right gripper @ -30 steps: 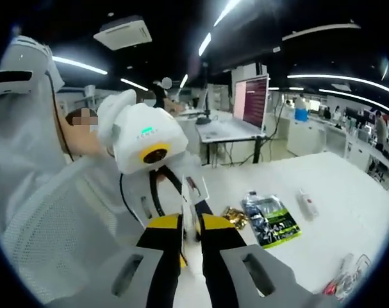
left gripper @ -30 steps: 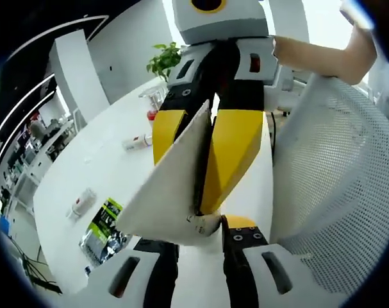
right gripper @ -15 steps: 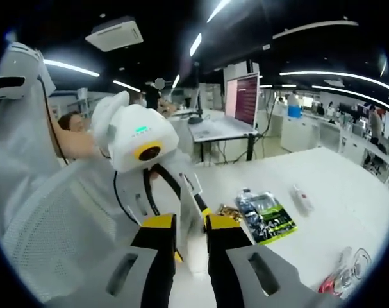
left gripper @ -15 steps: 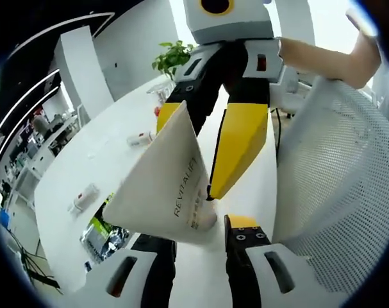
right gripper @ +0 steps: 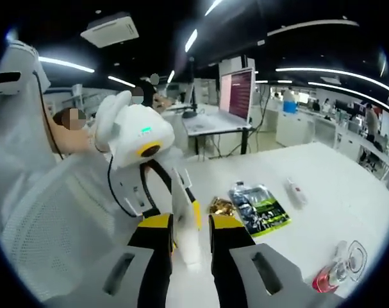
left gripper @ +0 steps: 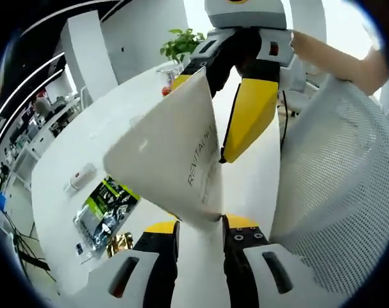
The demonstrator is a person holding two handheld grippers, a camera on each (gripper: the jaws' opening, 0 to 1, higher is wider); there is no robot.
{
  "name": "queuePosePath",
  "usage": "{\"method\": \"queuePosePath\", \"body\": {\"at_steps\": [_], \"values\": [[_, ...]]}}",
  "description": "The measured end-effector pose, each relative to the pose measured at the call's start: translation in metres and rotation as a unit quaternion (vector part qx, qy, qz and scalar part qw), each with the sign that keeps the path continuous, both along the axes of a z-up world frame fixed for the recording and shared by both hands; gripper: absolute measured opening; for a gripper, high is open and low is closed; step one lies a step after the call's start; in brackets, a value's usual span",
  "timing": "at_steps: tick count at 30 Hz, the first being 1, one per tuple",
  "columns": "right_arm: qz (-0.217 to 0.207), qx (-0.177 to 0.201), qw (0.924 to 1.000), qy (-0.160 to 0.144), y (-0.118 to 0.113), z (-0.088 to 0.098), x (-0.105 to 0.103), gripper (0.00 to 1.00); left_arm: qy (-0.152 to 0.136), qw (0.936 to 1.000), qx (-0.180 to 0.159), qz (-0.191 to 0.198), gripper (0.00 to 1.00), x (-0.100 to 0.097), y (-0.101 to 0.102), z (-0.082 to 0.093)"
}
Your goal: Arrange the skincare products in the storage area until every visible bottle or jar stands upright without overlapping.
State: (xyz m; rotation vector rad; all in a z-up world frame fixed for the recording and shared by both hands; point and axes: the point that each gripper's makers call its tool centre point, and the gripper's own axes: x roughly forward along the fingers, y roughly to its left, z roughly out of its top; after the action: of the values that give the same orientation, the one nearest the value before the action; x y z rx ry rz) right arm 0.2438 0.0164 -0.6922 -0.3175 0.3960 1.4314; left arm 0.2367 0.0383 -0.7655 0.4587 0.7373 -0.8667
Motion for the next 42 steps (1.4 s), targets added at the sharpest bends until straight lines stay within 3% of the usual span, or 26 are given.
{"method": "queuePosePath", "body": {"at_steps": [4,6,8,11,14,16,18,22,25,27,32,34,35,36,39,42], "values": [[-0.003,-0.027,0.9995,-0.014,-0.005,-0.007,0.001,0.26,0.006,0.9999,0.011,0.003,0.21,0.000,0.002,-0.005],[-0.006,-0.035,0.9992,-0.020,-0.007,-0.007,0.002,0.26,0.023,0.9996,0.011,0.011,0.18,-0.003,0.006,-0.007],[-0.008,-0.063,0.9973,-0.036,-0.011,-0.014,0.005,0.25,0.026,0.9995,0.009,0.015,0.17,-0.002,0.008,-0.007],[-0.012,-0.081,0.9963,-0.025,-0.016,-0.021,0.005,0.25,0.029,0.9994,0.011,0.012,0.16,-0.005,0.005,-0.007],[-0.045,-0.114,0.9917,-0.039,-0.027,-0.025,0.016,0.22,0.036,0.9992,0.011,0.015,0.14,-0.006,0.005,-0.008],[-0.047,-0.136,0.9892,-0.031,-0.033,-0.027,0.010,0.23,0.037,0.9991,0.006,0.021,0.16,-0.004,0.008,-0.009],[-0.055,-0.155,0.9852,-0.047,-0.040,-0.027,0.007,0.26,0.042,0.9988,0.002,0.026,0.16,-0.004,0.008,-0.010],[-0.099,-0.153,0.9817,-0.054,-0.052,-0.019,-0.002,0.26,0.048,0.9984,-0.001,0.029,0.15,-0.005,0.004,-0.016],[-0.158,-0.138,0.9769,-0.041,-0.066,-0.017,-0.003,0.22,0.070,0.9968,0.008,0.036,0.12,-0.008,0.006,-0.029],[-0.183,-0.128,0.9744,-0.023,-0.072,-0.018,-0.010,0.23,0.068,0.9964,0.013,0.049,0.12,-0.004,0.010,-0.032],[-0.211,-0.127,0.9685,-0.032,-0.086,-0.025,-0.024,0.25,0.070,0.9963,0.012,0.048,0.12,-0.008,0.004,-0.034],[-0.239,-0.098,0.9654,-0.032,-0.089,-0.025,-0.018,0.23,0.071,0.9964,0.006,0.046,0.13,-0.009,-0.001,-0.033],[-0.247,-0.084,0.9650,-0.026,-0.089,-0.025,-0.017,0.22,0.072,0.9962,0.004,0.049,0.13,-0.008,-0.002,-0.034],[-0.245,-0.096,0.9648,-0.010,-0.093,-0.028,-0.020,0.22,0.070,0.9962,0.008,0.051,0.13,-0.008,-0.002,-0.035],[-0.257,-0.098,0.9605,-0.041,-0.098,-0.020,-0.007,0.26,0.064,0.9967,0.027,0.042,0.13,-0.007,-0.003,-0.042],[-0.265,-0.063,0.9615,-0.033,-0.093,-0.010,-0.005,0.26,0.064,0.9965,0.035,0.041,0.13,-0.007,-0.003,-0.045]]}}
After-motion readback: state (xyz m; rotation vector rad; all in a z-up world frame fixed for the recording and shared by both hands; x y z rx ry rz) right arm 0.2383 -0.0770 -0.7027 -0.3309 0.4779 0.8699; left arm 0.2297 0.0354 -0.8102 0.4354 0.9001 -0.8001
